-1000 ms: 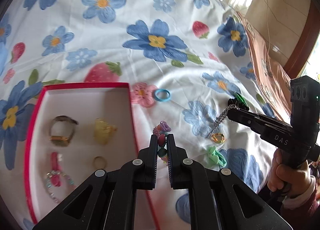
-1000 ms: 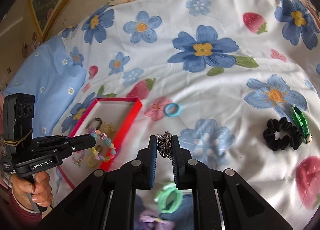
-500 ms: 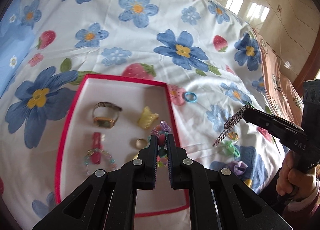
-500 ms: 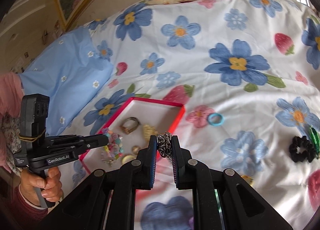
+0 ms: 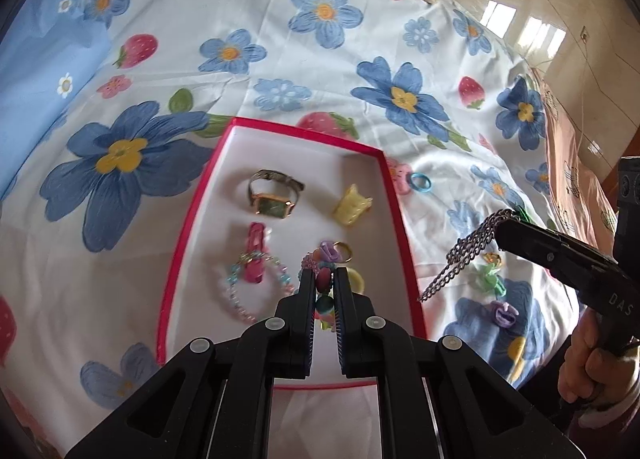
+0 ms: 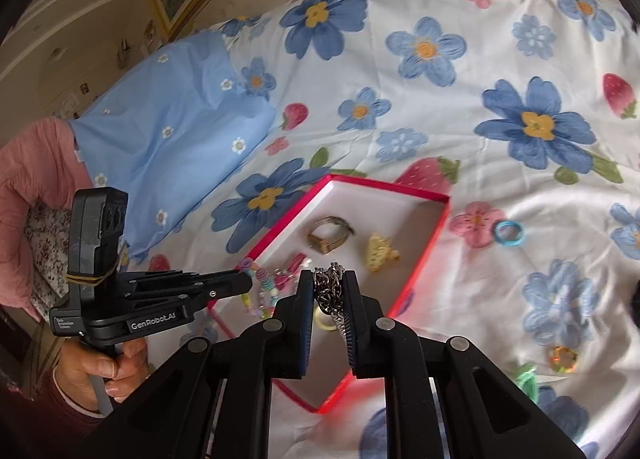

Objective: Organize jewelry
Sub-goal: 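Carry bead bracelet and chain into the red box and open both tools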

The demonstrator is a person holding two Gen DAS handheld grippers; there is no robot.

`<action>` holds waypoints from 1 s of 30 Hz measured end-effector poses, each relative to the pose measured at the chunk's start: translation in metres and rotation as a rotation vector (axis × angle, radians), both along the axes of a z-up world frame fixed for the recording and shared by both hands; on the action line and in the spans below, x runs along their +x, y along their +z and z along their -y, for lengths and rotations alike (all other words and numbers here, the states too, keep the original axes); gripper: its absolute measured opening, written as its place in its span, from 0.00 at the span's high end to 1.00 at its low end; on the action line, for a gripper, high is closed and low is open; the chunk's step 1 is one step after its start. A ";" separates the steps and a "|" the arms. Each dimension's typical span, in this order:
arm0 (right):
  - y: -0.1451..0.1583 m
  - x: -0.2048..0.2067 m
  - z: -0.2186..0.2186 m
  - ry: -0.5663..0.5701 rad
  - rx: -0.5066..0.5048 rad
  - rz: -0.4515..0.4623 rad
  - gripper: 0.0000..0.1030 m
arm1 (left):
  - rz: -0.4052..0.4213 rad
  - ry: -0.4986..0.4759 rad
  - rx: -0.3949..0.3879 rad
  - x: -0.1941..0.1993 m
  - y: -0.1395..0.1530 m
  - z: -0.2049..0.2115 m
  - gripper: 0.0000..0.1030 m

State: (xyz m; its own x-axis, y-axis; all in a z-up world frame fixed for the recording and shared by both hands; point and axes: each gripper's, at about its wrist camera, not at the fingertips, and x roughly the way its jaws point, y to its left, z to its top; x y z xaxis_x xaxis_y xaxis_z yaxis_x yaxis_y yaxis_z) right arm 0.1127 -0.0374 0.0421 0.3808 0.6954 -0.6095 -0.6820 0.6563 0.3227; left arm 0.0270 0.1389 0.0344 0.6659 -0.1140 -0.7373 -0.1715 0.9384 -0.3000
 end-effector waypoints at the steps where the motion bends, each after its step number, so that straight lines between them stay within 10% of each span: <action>1: -0.001 -0.002 -0.004 0.009 -0.002 -0.001 0.87 | -0.002 0.005 0.001 -0.001 -0.001 -0.002 0.93; 30: -0.091 0.010 -0.054 0.066 -0.153 -0.143 0.87 | -0.155 0.074 0.075 0.018 -0.064 -0.020 0.92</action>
